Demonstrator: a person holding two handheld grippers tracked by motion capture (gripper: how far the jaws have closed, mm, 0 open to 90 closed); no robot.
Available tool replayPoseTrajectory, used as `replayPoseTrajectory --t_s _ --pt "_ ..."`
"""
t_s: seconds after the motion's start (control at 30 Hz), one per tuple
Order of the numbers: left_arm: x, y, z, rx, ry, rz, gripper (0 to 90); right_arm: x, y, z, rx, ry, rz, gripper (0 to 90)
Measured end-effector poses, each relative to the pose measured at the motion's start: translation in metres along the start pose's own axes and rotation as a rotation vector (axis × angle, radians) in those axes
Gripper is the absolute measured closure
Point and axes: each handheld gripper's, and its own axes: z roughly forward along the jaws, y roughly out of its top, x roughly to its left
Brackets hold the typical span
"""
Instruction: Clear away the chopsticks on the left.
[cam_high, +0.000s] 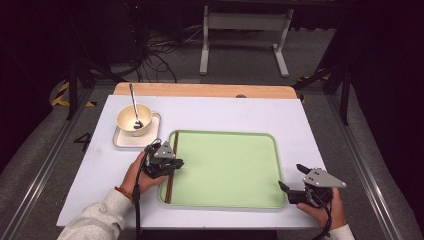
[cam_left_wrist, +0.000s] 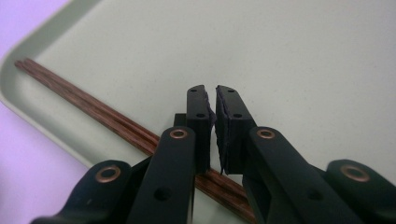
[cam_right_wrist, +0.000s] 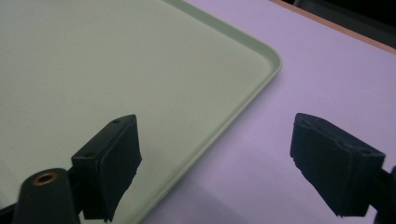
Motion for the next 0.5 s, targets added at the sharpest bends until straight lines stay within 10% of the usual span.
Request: replayPoseTrajectory --t_s 0.5 --pt "-0.001 0.003 -0.026 -0.08 0.042 0.045 69.6 0.001 0.0 0.001 0.005 0.0 -0.005 16.5"
